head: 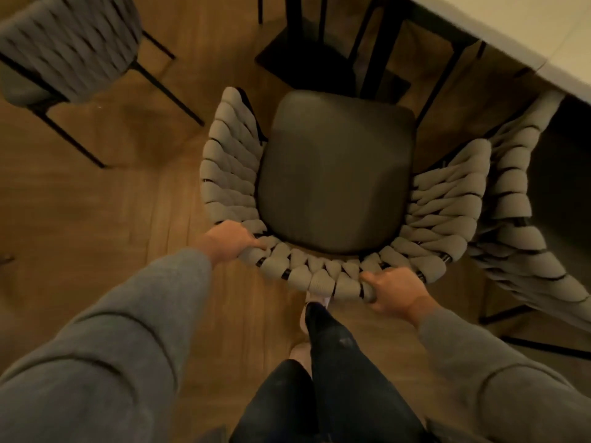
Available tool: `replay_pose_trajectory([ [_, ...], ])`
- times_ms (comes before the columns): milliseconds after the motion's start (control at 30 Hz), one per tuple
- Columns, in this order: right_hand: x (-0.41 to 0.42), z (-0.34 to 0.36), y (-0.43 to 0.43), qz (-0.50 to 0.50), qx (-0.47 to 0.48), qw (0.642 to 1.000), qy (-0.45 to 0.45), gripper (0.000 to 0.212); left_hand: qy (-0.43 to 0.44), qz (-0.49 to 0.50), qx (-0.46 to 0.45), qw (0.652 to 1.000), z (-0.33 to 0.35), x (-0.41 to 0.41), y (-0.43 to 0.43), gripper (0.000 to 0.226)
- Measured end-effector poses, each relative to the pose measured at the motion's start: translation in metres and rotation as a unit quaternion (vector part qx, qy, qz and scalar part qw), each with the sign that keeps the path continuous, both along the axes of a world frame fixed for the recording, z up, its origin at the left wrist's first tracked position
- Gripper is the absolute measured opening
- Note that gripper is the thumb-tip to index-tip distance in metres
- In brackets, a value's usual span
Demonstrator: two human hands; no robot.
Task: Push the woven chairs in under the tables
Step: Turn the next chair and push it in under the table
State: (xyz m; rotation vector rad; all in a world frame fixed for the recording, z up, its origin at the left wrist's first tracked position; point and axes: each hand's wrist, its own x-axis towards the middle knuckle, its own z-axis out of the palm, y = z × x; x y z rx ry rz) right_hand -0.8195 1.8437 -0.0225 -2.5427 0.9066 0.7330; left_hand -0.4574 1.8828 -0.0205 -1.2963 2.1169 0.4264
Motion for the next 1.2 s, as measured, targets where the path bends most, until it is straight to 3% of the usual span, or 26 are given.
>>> replay_pose_trajectory([
  [200,0.015,0.001,-0.054,-0.037,-0.019,0.999,0.004,0.045,-0.011,-0.051,-0.019,0.998,0.001,0.011,-0.089,0.056],
  [533,0.034,-0.005,-0.114,-0.087,-0.027,0.995,-0.025,0.030,0.000,-0.076,0.018,0.997,-0.005,0.040,-0.170,0.048],
  [767,0.041,-0.011,-0.127,-0.126,-0.035,0.991,-0.039,0.040,-0.019,-0.176,0.020,0.984,0.013,0.048,-0.217,0.050],
  [1200,0.114,-0.006,-0.186,-0.180,-0.055,0.982,-0.032,0.038,-0.074,-0.227,0.024,0.971,0.020,0.101,-0.326,0.058],
])
